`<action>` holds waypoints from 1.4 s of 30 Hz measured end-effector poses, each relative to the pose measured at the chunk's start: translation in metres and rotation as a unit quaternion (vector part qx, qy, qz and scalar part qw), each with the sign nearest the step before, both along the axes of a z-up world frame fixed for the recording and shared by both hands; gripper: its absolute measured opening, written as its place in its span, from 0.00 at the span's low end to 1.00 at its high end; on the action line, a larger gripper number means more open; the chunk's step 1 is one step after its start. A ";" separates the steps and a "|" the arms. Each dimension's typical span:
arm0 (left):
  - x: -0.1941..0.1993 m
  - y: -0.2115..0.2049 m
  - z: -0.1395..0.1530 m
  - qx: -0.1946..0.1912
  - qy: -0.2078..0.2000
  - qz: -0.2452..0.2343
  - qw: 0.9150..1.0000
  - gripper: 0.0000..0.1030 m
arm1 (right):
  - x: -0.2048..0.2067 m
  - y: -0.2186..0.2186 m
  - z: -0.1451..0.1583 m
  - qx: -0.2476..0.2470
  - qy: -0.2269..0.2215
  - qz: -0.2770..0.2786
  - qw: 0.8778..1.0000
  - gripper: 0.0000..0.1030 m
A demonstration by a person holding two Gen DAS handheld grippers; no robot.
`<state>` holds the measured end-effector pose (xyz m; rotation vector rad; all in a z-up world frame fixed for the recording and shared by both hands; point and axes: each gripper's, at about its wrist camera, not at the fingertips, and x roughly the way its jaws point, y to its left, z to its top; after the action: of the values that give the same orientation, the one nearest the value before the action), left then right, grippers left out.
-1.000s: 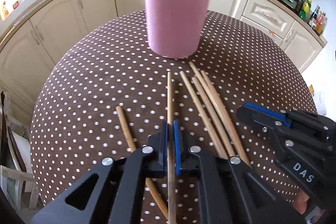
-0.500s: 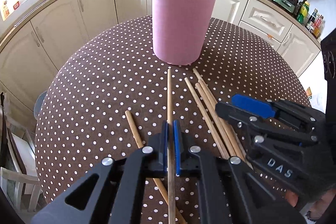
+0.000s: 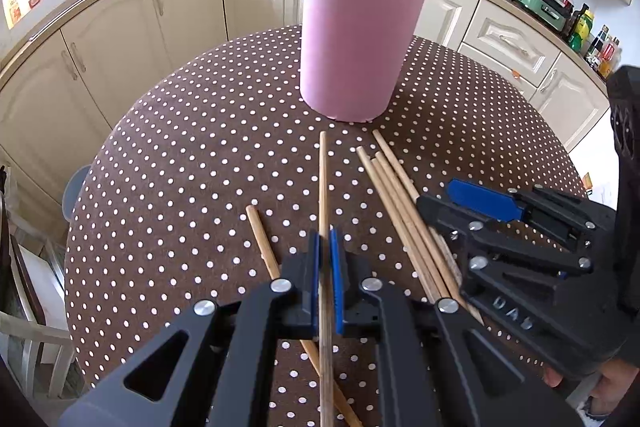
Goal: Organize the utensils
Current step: 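Close the left tool on a chopstick while the right tool grasps another, then raise both held chopsticks above the pink cup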
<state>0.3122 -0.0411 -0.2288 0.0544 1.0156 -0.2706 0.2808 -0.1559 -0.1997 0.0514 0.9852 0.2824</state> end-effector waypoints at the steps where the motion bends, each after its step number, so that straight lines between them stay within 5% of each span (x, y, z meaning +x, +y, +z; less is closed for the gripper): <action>1: 0.000 0.001 0.000 0.000 0.001 0.001 1.000 0.06 | 0.001 0.004 0.000 -0.013 -0.001 0.003 1.000 0.30; 11: -0.002 0.005 0.007 -0.006 -0.002 -0.002 1.000 0.06 | 0.014 0.018 -0.001 -0.061 -0.002 0.012 0.998 0.06; 20: -0.020 0.001 0.040 -0.011 -0.035 -0.010 0.999 0.06 | 0.001 -0.015 0.014 -0.003 -0.014 -0.003 1.000 0.06; 30: -0.054 0.002 0.103 -0.040 -0.109 -0.006 0.993 0.06 | -0.041 -0.043 0.083 0.061 -0.089 0.001 0.994 0.06; 42: -0.095 0.004 0.158 -0.071 -0.186 0.005 0.980 0.06 | -0.083 -0.043 0.143 0.075 -0.173 0.008 0.982 0.06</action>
<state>0.2169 -0.0369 -0.0709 -0.0302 0.6228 -0.3101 0.1977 -0.1987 -0.0572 0.1283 0.6181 0.3670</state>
